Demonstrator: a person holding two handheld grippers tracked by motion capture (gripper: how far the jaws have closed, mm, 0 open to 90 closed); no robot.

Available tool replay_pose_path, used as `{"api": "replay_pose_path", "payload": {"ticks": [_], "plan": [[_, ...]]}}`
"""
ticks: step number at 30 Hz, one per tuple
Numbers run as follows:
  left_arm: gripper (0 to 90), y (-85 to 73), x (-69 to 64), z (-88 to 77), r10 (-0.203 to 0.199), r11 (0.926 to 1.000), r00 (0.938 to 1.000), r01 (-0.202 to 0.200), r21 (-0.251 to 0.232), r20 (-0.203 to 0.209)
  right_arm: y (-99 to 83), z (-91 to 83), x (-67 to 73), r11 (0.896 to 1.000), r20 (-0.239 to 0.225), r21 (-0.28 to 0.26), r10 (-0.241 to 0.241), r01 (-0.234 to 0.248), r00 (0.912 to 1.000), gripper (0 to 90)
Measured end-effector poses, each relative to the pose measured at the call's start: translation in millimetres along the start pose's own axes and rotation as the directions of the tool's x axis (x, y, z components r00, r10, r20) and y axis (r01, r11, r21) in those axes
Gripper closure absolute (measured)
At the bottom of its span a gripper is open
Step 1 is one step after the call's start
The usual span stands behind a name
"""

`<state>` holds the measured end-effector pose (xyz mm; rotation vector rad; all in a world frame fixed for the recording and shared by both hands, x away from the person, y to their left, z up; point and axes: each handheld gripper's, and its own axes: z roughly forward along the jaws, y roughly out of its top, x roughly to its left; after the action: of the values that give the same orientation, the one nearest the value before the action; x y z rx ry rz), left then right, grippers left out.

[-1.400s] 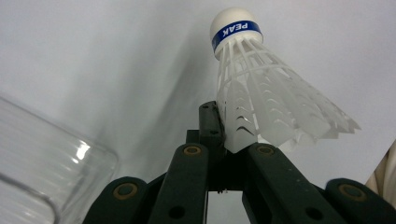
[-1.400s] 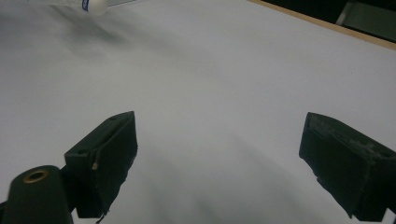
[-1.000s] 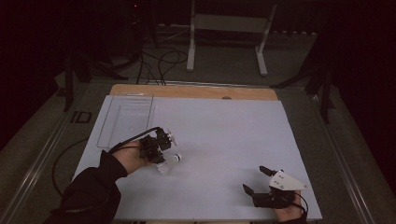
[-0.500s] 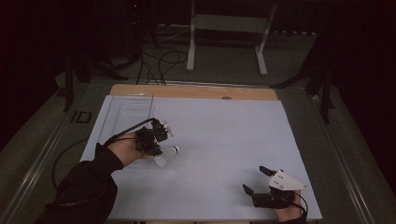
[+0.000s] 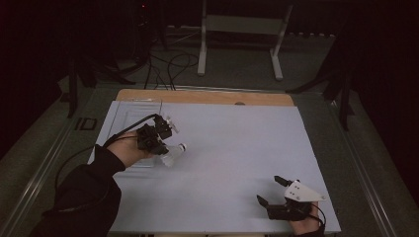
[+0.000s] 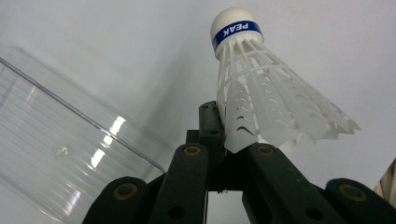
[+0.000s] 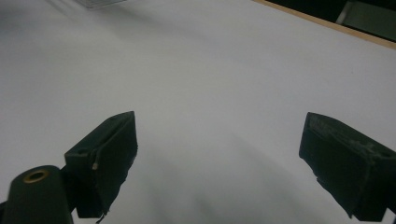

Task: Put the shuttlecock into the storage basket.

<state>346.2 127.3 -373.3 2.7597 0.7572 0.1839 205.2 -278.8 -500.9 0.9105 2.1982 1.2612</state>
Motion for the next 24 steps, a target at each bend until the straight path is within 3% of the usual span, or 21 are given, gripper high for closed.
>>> {"api": "replay_pose_path", "payload": {"ticks": [14, 24], "plan": [[89.8, -4.7, 20.6, -17.0, -0.059, 0.9980, 0.9978, 0.058, -0.025, -0.029, 0.4, -0.1, 0.3, 1.000, 0.001, 0.000, -0.006, 0.006, 1.0000, 11.4], [89.8, -12.6, 37.4, -32.3, -0.118, 0.9916, 0.9913, 0.115, -0.060, -0.059, 0.1, 0.6, 0.6, 1.000, 0.000, 0.003, -0.005, 0.005, 1.0000, 11.4]]}}
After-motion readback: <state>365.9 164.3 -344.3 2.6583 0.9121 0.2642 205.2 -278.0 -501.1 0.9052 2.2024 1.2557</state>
